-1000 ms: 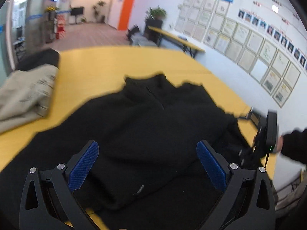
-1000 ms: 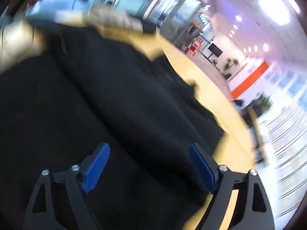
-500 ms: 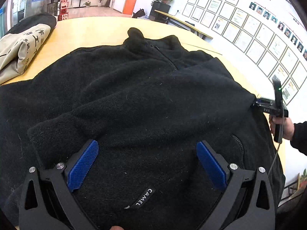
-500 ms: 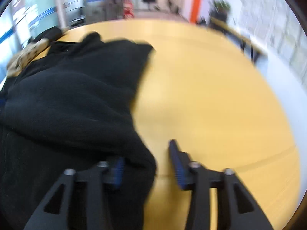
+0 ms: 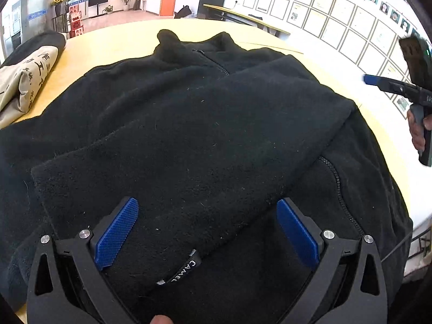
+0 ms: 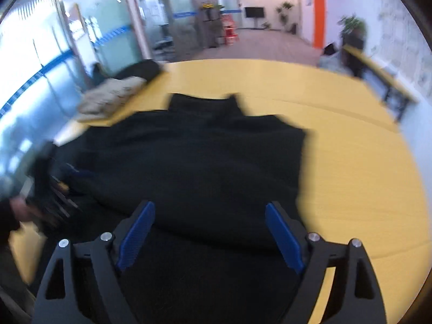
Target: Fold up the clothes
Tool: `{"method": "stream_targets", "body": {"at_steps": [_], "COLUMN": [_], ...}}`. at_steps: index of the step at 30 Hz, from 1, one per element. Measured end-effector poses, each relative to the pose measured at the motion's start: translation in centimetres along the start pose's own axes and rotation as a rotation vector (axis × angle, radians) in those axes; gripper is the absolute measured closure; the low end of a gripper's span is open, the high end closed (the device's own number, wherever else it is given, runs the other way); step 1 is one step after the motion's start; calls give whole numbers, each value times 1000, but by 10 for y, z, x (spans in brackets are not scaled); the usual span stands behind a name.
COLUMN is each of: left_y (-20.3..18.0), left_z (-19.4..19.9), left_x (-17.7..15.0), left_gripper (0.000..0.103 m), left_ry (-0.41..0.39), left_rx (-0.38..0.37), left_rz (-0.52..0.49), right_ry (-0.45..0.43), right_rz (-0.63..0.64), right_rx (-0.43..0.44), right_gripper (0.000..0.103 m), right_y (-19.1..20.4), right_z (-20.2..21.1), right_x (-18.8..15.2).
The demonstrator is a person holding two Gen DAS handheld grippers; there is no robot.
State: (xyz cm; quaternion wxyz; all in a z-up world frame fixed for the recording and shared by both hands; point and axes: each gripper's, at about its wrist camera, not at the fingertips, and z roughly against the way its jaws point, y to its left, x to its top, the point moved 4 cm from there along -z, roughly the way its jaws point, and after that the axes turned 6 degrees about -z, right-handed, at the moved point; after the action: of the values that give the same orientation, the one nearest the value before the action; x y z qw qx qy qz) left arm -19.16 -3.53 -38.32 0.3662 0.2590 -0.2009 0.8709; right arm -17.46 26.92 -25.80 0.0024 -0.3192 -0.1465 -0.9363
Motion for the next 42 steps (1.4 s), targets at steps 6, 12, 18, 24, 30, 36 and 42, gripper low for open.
{"method": "stream_targets", "body": {"at_steps": [6, 12, 18, 24, 30, 36, 42], "left_y": [77, 220, 328, 380, 401, 393, 356], "left_z": [90, 237, 283, 275, 261, 261, 292], "left_x": [-31, -158, -300, -312, -313, -310, -238], "left_gripper": [0, 0, 0, 0, 10, 85, 92], "left_ry": [-189, -504, -600, -613, -582, -561, -658], "left_rx": [-224, 70, 145, 103, 111, 157, 149], "left_rz": [486, 1026, 1534, 1501, 1534, 1512, 1307], "right_ry": [-20, 44, 80, 111, 129, 126, 90], "right_rz": [-19, 17, 17, 60, 65, 51, 1], "right_rx": [148, 162, 187, 211, 225, 220, 215], "right_gripper": [22, 22, 22, 22, 22, 22, 22], "right_y": [85, 139, 187, 235, 259, 253, 221], "right_z": [-44, -73, -105, -119, -125, -119, -95], "right_x": [13, -1, -15, -30, -39, -44, -49]}}
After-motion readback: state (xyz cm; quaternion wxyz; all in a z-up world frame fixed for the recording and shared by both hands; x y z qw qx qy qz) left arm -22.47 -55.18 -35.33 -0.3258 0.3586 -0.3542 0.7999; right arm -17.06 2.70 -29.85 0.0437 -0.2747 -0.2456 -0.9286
